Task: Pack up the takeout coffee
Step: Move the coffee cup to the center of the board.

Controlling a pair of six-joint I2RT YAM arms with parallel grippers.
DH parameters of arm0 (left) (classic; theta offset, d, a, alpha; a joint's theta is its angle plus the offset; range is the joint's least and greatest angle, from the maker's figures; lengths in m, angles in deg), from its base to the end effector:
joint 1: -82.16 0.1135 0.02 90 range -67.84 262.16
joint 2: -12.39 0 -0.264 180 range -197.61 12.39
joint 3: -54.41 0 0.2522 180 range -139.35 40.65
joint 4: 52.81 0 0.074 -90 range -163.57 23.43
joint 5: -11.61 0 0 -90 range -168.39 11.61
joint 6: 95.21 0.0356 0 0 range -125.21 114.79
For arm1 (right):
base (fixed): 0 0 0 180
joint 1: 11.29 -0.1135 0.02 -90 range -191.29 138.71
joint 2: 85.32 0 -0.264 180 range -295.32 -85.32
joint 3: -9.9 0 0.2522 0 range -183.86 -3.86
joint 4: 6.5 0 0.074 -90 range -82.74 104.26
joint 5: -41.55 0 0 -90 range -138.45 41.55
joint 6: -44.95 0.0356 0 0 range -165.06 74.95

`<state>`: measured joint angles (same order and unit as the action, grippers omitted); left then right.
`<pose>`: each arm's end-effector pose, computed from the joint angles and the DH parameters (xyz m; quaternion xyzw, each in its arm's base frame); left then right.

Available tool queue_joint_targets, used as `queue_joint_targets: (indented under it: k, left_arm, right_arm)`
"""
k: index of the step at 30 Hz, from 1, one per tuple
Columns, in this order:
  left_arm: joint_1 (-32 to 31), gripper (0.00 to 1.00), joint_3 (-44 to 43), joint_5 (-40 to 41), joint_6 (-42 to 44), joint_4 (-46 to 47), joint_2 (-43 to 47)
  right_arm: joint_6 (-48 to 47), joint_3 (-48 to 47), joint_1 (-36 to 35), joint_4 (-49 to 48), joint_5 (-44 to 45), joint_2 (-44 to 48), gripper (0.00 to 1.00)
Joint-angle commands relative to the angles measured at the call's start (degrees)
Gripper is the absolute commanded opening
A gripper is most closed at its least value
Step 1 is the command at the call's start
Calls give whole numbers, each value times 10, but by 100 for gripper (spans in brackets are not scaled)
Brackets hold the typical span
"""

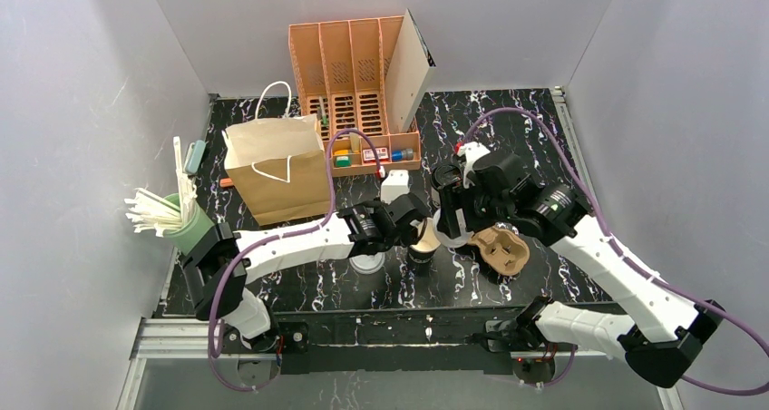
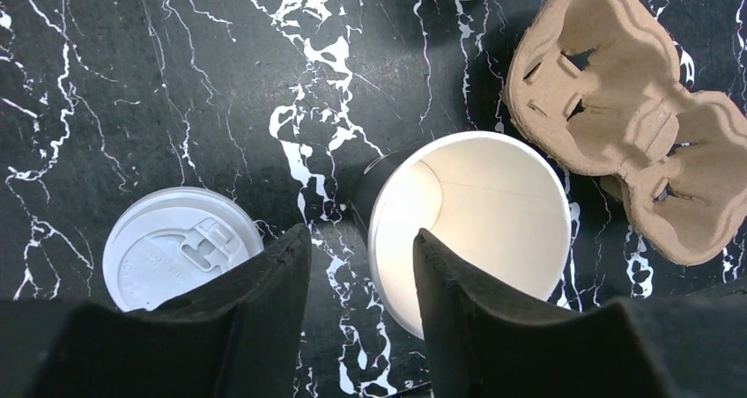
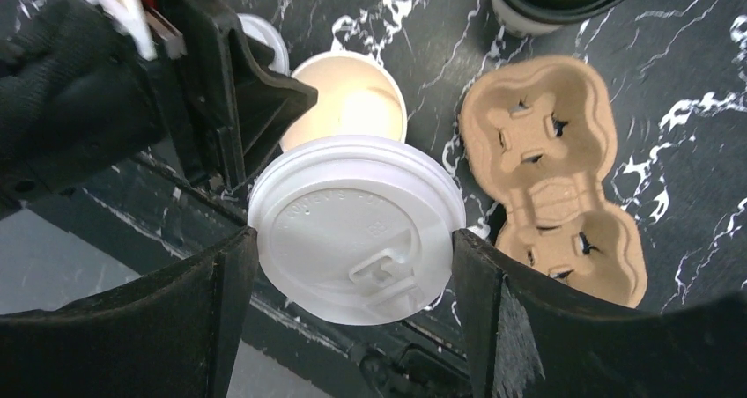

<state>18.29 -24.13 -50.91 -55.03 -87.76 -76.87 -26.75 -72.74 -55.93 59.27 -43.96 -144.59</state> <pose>0.1637 -0.2964 0.2550 0.0211 0.9038 -0.1865 0.3846 0.1425 0.1368 0.3666 -0.1929 0.8938 0.1799 0.3626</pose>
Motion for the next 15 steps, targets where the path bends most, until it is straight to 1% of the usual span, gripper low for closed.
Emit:
queue_joint_targets:
  k: [1,5,7,9,11,13,15]
  left_arm:
    - [-2,49,-15,34,25,-27,49]
    - [-1,52,12,51,27,-35,101]
    - [2,50,40,55,42,-24,136]
    - [10,52,73,56,51,-11,175]
    - [27,54,107,42,64,-1,203]
    - [52,59,126,20,71,0,224]
    - [83,63,143,-30,94,11,240]
  right_arm:
    - [6,-27,2,29,-29,-34,72]
    - [1,-45,1,37,-33,-57,72]
    - [0,-52,2,39,-33,-67,72]
    - [-2,-55,2,39,-35,-76,72]
    - [-2,-57,2,40,-37,-87,71]
    - [-3,-62,2,43,-40,-99,69]
    - [-5,-68,2,45,-39,-109,68]
